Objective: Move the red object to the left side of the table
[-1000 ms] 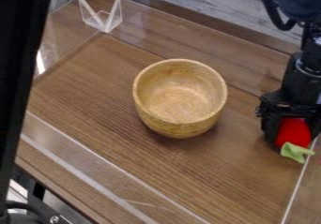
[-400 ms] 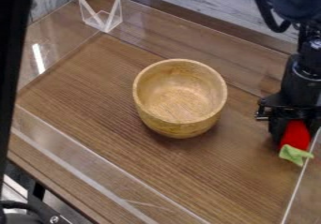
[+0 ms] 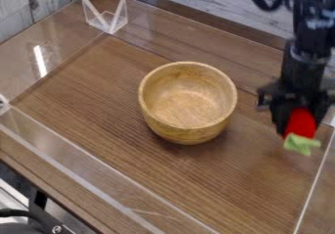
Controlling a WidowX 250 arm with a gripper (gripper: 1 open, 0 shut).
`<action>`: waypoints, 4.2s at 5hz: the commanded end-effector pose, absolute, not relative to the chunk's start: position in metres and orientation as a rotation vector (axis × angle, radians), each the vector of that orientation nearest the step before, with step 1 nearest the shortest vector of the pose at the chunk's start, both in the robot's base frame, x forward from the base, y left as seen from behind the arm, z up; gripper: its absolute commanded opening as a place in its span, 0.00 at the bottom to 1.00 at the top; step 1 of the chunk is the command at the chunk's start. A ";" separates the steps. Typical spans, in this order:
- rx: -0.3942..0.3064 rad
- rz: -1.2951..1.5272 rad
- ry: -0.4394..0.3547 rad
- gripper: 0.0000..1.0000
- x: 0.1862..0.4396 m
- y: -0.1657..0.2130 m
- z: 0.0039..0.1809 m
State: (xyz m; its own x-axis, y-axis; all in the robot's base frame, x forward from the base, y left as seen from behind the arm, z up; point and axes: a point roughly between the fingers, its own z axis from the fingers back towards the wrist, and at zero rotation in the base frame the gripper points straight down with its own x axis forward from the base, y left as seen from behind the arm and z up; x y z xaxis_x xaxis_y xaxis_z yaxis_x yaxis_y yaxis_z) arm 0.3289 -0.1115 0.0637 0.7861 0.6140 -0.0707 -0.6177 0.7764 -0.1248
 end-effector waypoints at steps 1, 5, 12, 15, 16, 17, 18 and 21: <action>-0.225 0.671 -0.055 0.00 0.336 -0.090 0.113; -0.232 0.715 -0.161 0.00 0.310 -0.037 0.185; -0.096 0.588 -0.231 0.00 0.275 0.074 0.145; -0.039 0.596 -0.233 0.00 0.274 0.084 0.106; -0.022 0.637 -0.233 0.00 0.269 0.107 0.107; -0.007 0.651 -0.231 0.00 0.271 0.129 0.104; 0.010 0.632 -0.221 0.00 0.275 0.143 0.099; 0.067 0.823 -0.173 0.00 0.283 0.175 0.070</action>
